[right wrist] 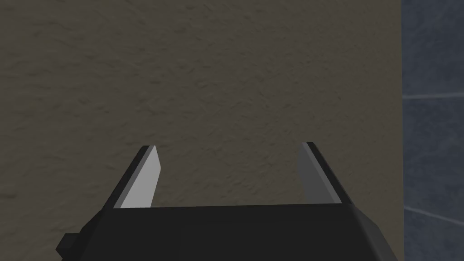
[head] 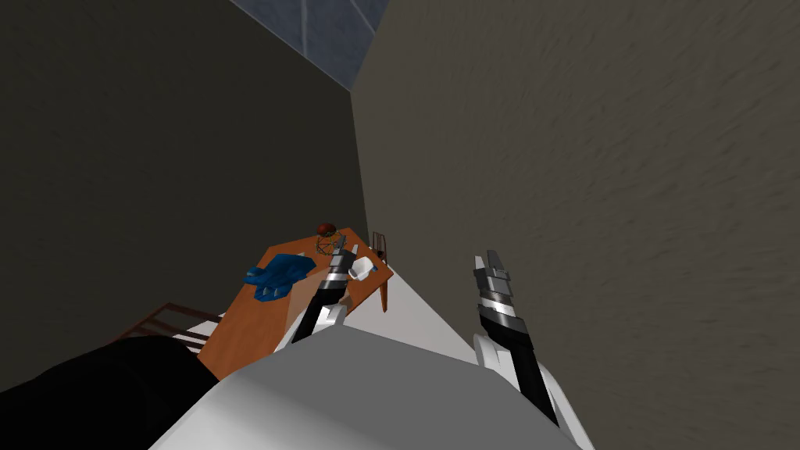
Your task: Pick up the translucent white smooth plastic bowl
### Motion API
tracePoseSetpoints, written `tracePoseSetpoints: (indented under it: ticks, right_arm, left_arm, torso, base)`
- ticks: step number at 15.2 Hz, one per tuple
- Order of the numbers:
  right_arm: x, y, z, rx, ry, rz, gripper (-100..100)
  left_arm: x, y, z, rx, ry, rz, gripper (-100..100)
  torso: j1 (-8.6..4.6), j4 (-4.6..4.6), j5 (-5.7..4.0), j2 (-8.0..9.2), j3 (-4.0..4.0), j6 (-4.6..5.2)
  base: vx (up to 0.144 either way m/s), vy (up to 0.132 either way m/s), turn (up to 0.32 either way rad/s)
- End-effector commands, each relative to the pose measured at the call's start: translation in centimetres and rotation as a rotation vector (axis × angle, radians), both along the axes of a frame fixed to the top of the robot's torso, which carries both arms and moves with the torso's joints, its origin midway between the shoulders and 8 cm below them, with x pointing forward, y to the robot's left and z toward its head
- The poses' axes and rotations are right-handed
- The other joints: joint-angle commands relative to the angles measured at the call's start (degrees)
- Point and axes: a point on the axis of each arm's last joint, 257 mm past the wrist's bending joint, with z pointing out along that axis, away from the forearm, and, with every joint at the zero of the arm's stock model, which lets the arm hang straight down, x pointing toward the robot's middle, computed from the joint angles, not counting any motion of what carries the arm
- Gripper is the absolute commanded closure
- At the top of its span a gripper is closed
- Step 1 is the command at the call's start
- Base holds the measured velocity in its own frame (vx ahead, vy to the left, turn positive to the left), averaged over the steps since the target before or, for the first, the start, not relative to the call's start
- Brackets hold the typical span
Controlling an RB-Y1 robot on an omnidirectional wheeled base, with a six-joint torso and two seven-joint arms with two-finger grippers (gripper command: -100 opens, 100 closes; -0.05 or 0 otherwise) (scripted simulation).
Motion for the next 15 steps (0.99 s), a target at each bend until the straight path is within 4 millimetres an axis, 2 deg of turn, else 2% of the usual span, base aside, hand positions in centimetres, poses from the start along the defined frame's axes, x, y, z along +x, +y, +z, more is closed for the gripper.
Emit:
tracePoseSetpoints:
  ticks: [1,6,9,10,12,13,14,15]
  right_arm:
    - [0.0,0.0,0.0,0.000,0.000,0.000,0]
    - [0.0,0.0,0.0,0.000,0.000,0.000,0]
    - [0.0,0.0,0.0,0.000,0.000,0.000,0]
    - [0.0,0.0,0.0,0.000,0.000,0.000,0]
    - [0.0,0.0,0.0,0.000,0.000,0.000,0]
    - [0.0,0.0,0.0,0.000,0.000,0.000,0]
    - [0.0,0.0,0.0,0.000,0.000,0.000,0]
    - [0.0,0.0,0.0,0.000,0.000,0.000,0]
  left_arm:
    - [0.1,0.0,-0.4,0.031,0.022,-0.016,-100]
    - [0.5,0.6,-2.1,0.077,0.094,-0.038,-100]
    - [0.7,2.3,-4.8,0.088,0.200,-0.039,-100]
    - [0.7,2.3,-4.8,0.088,0.200,-0.039,-100]
    - [0.6,3.9,-7.1,0.077,0.285,-0.027,-100]
    - [0.6,3.9,-7.1,0.077,0.286,-0.026,-100]
    - [0.5,4.9,-8.4,0.066,0.331,-0.017,-100]
    - [0.5,4.9,-8.4,0.066,0.332,-0.017,-100]
  torso:
    - [0.00,0.00,0.00,0.00,0.00,0.00]
    - [-0.06,-0.03,-0.01,-0.12,-0.07,0.01]
    - [-0.10,-0.04,-0.02,-0.19,-0.10,0.01]
    - [-0.13,-0.05,-0.03,-0.23,-0.13,0.01]
    - [-0.14,-0.06,-0.03,-0.28,-0.16,0.00]
    - [-0.16,-0.07,-0.03,-0.31,-0.18,0.01]
    - [-0.17,-0.07,-0.04,-0.30,-0.18,0.01]
    - [-0.17,-0.07,-0.03,-0.32,-0.18,0.01]
  base:
    - [0.007,-0.006,-0.020]
    - [0.028,-0.019,-0.035]
    - [0.052,-0.036,-0.067]
    - [0.065,-0.039,-0.059]
    - [0.076,-0.042,-0.068]
    - [0.070,-0.045,-0.057]
    - [0.077,-0.040,-0.063]
    - [0.069,-0.034,-0.058]
